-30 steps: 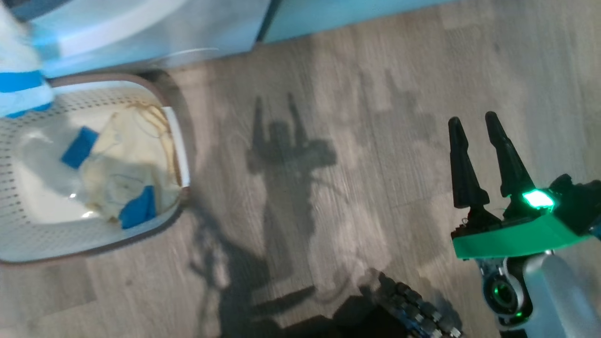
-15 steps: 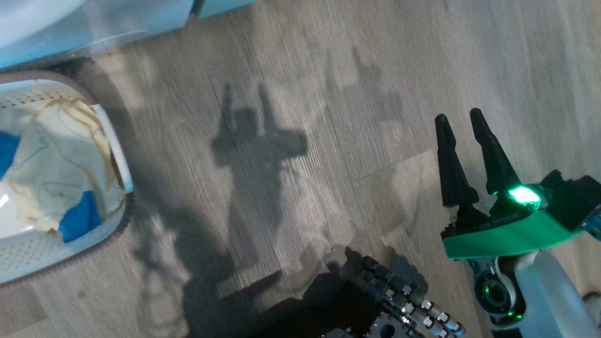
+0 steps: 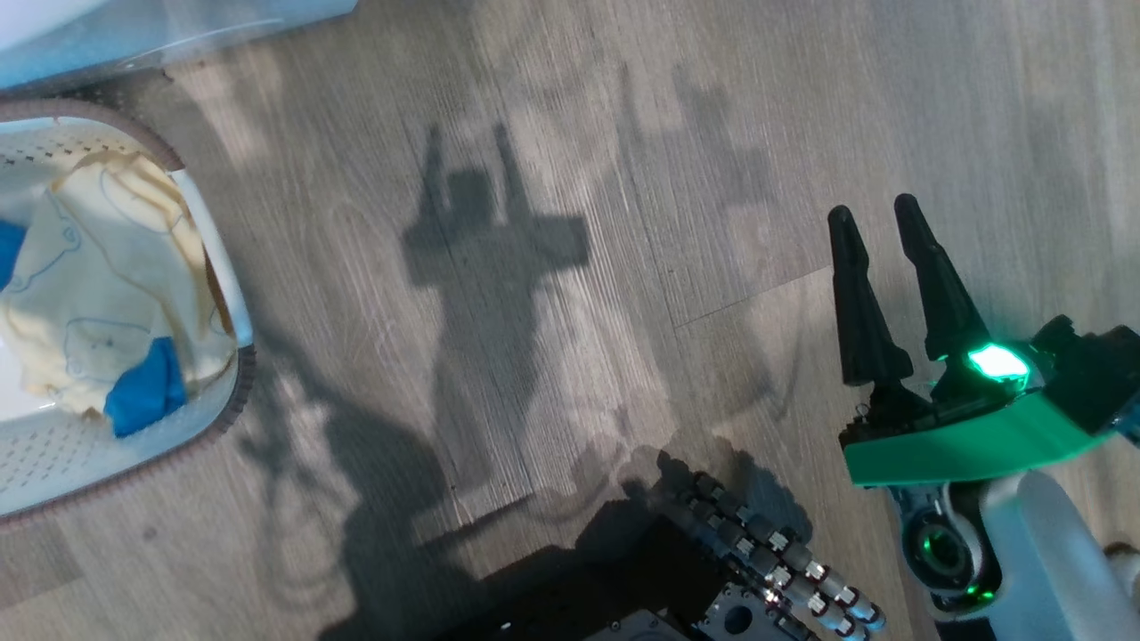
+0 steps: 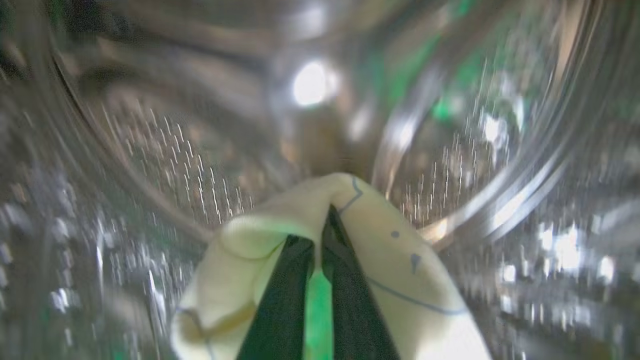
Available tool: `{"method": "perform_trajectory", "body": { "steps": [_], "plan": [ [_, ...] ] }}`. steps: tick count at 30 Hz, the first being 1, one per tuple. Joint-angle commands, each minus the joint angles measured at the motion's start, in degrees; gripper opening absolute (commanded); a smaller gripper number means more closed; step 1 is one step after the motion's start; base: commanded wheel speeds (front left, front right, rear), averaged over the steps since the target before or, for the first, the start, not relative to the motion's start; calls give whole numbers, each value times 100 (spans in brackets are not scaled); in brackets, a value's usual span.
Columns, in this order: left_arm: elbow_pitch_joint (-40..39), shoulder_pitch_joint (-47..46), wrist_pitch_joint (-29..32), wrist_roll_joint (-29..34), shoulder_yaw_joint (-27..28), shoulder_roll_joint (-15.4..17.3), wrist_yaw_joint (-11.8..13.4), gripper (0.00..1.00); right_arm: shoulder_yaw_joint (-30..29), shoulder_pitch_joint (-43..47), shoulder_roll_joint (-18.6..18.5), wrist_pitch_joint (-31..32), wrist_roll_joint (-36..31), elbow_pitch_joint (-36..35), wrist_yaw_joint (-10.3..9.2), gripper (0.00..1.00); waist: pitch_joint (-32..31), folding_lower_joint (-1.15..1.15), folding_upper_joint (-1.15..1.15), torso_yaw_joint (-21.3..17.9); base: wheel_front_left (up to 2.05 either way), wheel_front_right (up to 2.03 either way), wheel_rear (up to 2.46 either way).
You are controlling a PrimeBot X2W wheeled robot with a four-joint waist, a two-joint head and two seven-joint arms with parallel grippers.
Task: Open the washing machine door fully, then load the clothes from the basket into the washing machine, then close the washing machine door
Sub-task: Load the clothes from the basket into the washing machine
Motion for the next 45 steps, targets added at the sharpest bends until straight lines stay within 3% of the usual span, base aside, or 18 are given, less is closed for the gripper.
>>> {"method": "perform_trajectory", "body": {
  "steps": [1, 12, 13, 14, 23, 32, 38, 45],
  "plan": [
    [-175, 70, 30, -41, 140, 205, -37, 0, 32, 17, -57, -38, 49, -160, -16, 100, 16, 0, 0, 17, 0, 0, 0],
    [169, 843, 831, -611, 244, 7, -65, 0, -18, -55, -57, -38, -24, -85, -16, 100, -149, 0, 0, 242, 0, 0, 0],
    [208, 907, 915, -667, 255, -13, -70, 80, -24, -55, -57, -38, -38, -79, -16, 100, -193, 0, 0, 257, 0, 0, 0],
    [209, 957, 912, -739, 291, -43, -79, 100, -40, -55, -57, -38, -50, -78, -16, 100, -233, 0, 0, 272, 0, 0, 0],
    [195, 1523, 680, -958, 341, -261, -4, 100, -249, 3, -57, -38, -190, -29, -16, 100, -625, 0, 0, 465, 0, 0, 0],
    [-253, 2686, -194, -1333, 643, -616, 232, 100, -556, 112, -57, -38, -505, 12, -16, 100, -1054, 0, 0, 857, 0, 0, 0],
    [-1192, 3886, -767, -1578, 869, -868, 377, 100, -672, 198, -57, -38, -719, 24, -16, 100, -1300, 0, 0, 1141, 0, 0, 0],
    [-2983, 5825, -1035, -1575, 1038, -1404, 1048, 100, -706, 245, -57, -38, -956, 31, -16, 100, -1577, 0, 0, 1469, 0, 0, 0]
  ]
}}
